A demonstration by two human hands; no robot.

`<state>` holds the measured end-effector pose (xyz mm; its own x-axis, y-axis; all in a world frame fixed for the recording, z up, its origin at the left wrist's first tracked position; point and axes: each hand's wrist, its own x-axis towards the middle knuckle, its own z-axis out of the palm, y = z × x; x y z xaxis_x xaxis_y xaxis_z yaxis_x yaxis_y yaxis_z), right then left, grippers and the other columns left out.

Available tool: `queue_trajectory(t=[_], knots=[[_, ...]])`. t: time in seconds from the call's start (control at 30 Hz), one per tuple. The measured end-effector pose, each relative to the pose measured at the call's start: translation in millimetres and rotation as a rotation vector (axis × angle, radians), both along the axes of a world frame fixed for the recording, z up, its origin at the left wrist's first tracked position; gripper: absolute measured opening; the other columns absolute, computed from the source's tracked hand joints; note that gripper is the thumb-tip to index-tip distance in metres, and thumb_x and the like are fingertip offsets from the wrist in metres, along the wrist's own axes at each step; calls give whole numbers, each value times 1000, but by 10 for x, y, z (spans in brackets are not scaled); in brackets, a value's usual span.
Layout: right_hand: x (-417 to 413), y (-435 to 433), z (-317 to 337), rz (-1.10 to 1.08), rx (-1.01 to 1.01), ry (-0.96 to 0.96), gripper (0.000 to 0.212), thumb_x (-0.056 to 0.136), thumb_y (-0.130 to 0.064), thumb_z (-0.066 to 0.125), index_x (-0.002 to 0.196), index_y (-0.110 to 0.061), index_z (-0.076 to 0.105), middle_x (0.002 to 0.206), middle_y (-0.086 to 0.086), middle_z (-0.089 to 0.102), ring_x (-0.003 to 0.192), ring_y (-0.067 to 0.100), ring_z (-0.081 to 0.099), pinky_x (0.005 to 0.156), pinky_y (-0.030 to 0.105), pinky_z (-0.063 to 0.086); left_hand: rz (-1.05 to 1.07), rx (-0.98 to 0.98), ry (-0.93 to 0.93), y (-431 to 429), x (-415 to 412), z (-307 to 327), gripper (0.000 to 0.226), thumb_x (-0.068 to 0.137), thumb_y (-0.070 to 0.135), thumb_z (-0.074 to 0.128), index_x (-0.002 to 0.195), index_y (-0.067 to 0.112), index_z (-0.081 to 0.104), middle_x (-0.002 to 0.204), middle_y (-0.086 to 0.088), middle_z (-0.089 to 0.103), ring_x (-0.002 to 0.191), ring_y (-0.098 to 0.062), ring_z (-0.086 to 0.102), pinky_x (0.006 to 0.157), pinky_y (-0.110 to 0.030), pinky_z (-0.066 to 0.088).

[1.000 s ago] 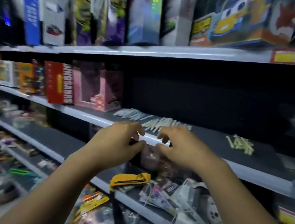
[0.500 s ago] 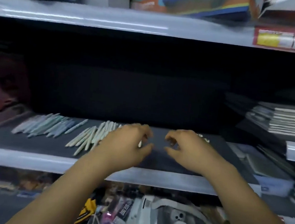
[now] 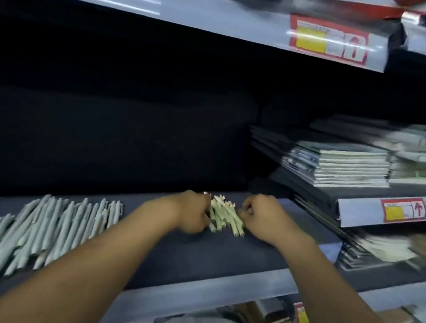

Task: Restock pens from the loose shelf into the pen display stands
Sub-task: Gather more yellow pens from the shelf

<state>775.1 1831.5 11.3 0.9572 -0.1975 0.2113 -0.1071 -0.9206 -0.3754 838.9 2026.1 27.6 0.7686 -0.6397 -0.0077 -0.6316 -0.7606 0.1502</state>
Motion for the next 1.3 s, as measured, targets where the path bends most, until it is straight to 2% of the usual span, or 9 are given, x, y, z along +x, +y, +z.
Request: queue_trajectory(t=[0.07,0.23,0.4,0.57,0.67,0.8,1.0,1.1,1.3], knots=[[256,-66,26,-38,34,72,40,99,-23,51,63,-9,44,64,10,51,56,24,53,52,30,43,91,-10,32,-159,123,-48,28,102,26,47,124,12,54,124,-11,63,103,-26,63,82,-31,49],[774,-89,86,7,160,250,35,103,-13,44,79,5,61,69,20,70,43,22,60,45,29,53,335,-320,6,-319,308,-200,29,104,41,44,102,13,49,111,-12,65,80,-17,56,73,-32,46],[1010,-100,15,32,302,268,50,108,-27,36,83,7,63,74,23,73,47,25,62,42,28,50,394,-380,69,-315,293,-288,75,82,81,50,128,22,48,115,1,63,104,-17,61,89,-38,53],[1083,-84,-100,76,508,212,32,103,-20,43,89,5,57,76,25,71,58,36,72,52,43,61,361,-369,202,-334,228,-293,114,68,87,63,155,33,13,146,-4,40,129,-17,47,96,-27,41],[1073,-57,-121,121,496,149,35,99,-23,47,88,4,66,78,23,72,60,34,71,62,46,63,346,-372,206,-330,195,-280,110,71,75,73,154,34,13,138,-1,40,122,-14,48,99,-28,44],[988,28,-193,169,390,101,38,103,-22,41,81,1,62,64,17,67,36,21,59,34,23,44,383,-365,177,-363,246,-293,96,70,63,77,145,36,24,123,4,43,113,-12,51,100,-33,49],[1032,159,-203,150,74,-3,34,101,-36,47,73,-17,48,82,4,53,86,32,64,65,33,47,424,-329,176,-379,270,-296,101,64,65,78,145,38,24,124,4,44,120,-15,50,105,-37,48],[1020,143,-214,172,49,-26,38,101,-38,46,68,-19,46,85,7,62,85,33,65,64,33,47,386,-249,151,-374,240,-288,104,62,69,78,144,40,22,122,4,44,121,-18,48,105,-40,47],[1040,142,-204,232,48,-33,41,100,-36,47,64,-17,47,76,6,59,73,32,62,56,33,43,383,-301,195,-350,188,-219,79,71,43,79,134,35,33,112,5,47,104,-12,55,87,-29,51]])
